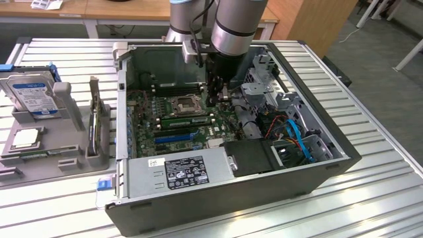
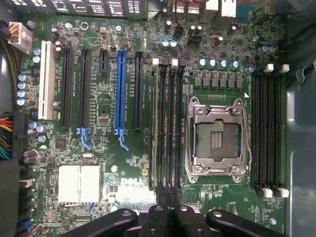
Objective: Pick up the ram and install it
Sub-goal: 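Press down the ram until it locks into place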
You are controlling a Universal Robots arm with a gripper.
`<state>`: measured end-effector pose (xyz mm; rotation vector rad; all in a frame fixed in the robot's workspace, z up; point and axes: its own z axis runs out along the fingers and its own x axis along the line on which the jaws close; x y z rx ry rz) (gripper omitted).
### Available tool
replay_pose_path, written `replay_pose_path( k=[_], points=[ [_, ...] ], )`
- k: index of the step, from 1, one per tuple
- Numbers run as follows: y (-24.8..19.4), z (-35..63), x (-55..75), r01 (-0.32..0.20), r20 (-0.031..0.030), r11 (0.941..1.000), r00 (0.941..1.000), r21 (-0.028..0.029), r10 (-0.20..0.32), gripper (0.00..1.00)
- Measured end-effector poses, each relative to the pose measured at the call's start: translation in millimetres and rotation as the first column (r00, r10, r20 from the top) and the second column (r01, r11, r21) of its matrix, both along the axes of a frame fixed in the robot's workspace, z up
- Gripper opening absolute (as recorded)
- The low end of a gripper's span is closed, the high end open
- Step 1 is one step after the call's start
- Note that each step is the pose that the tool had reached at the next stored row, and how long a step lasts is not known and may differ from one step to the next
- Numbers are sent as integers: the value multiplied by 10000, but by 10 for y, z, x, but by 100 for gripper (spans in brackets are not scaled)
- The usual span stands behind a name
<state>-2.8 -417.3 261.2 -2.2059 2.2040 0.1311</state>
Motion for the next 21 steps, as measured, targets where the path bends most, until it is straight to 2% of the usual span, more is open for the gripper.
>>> replay_pose_path(
  k=[13,21],
  points=[
    [0,-74,0,0,0,10000,10000,0,0,10],
    [0,-84,0,1,0,10000,10000,3,-1,10]
  ],
)
